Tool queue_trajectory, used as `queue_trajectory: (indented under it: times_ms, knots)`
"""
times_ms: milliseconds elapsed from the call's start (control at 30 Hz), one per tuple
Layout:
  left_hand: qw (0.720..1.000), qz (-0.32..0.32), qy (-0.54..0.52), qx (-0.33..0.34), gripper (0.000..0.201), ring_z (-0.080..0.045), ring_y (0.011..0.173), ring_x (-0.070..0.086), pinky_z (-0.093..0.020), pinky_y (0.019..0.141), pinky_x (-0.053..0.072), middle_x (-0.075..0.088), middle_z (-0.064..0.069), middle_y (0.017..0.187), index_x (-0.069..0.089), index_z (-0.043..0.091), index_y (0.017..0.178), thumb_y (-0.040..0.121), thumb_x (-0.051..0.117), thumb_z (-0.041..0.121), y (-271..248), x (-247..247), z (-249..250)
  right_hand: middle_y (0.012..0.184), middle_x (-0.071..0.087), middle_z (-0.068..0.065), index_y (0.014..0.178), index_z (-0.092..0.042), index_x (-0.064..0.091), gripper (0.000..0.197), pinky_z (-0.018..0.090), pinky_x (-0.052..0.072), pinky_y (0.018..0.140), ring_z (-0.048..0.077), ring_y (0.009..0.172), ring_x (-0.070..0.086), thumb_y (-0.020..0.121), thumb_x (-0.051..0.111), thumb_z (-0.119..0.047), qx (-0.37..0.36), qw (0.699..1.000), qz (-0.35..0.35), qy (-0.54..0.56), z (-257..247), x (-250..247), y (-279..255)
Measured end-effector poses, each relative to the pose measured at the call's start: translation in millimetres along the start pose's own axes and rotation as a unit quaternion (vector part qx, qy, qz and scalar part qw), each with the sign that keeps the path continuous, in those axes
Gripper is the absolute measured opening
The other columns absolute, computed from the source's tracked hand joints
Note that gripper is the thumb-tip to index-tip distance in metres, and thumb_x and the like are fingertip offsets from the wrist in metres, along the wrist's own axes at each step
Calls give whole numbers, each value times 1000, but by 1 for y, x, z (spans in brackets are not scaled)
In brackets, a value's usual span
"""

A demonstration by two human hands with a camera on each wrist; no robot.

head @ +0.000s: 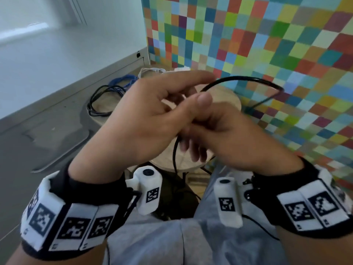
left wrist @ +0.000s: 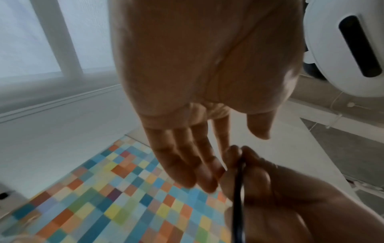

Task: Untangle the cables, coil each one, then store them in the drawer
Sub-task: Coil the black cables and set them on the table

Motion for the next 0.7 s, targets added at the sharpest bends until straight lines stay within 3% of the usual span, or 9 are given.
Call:
queue_trajectory:
  times_ms: [100,200,267,367,433,500,567,633,700]
  knots:
    - [986,-128,-96,-44,41,-18,96,73,-37,86,58,73,3,104,50,18,144,104,55,25,-14,1,-15,76,72,9,95,-14,71,18,40,52,47,29,59,67,98,56,-25,-53,981,106,153,-4,-27,0]
    - [971,-191,0,-143,28,-10,99,73,-33,91,57,77,7,98,61,33,130,103,57,29,-28,8,-30,82,72,4,102,-15,68,21,30,47,51,24,63,67,104,49,-24,-92,945,179,257,-6,-53,-2]
    - [972,-167,36,-161,19,-10,89,74,-35,87,59,76,5,88,70,32,108,103,57,21,-31,11,-36,84,69,0,104,-15,64,25,29,44,53,21,64,63,109,42,-25,-95,932,223,271,-3,-66,-4]
    - [983,-62,-12,-171,23,-18,77,75,-31,74,62,74,-5,82,73,24,99,104,55,11,-27,7,-35,84,64,3,107,-15,66,26,31,43,54,23,60,56,109,45,-30,-49,936,250,241,9,-67,-6]
    - [988,2,-47,-149,22,-19,75,76,-28,68,62,74,-6,83,74,25,101,103,57,11,-22,3,-30,79,62,6,106,-20,72,24,32,45,51,22,56,54,105,53,-33,15,961,201,189,18,-53,-8]
    - [992,41,-52,-108,21,-16,75,75,-27,63,61,75,-5,81,75,27,103,102,60,12,-16,2,-24,77,65,4,105,-27,77,18,36,51,49,20,56,58,96,65,-37,75,989,93,88,22,-31,-9]
    - [995,65,-43,-67,20,-11,72,74,-19,61,56,76,-3,80,76,25,105,101,63,10,-10,4,-19,79,70,-3,105,-32,77,17,33,56,58,13,61,62,90,75,-39,94,994,-19,-46,26,-7,-9]
    - [996,73,-21,-39,20,-7,74,73,-16,66,55,77,1,81,75,26,106,99,66,9,-5,8,-16,76,70,-4,94,-26,78,10,28,50,61,11,59,58,92,76,-36,91,989,-65,-102,29,12,-5]
    - [997,68,-12,-39,22,-7,82,74,-23,71,58,78,5,86,73,29,110,98,68,13,-5,11,-16,65,66,4,79,-12,74,25,31,45,57,16,52,53,96,73,-30,85,990,-53,-98,32,18,-3]
Point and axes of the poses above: each hand's wrist, its own y-axis towards the middle knuckle, its own x-axis out of the palm, z = x × y, the point moved 1 cm from there along y, towards the middle knuckle
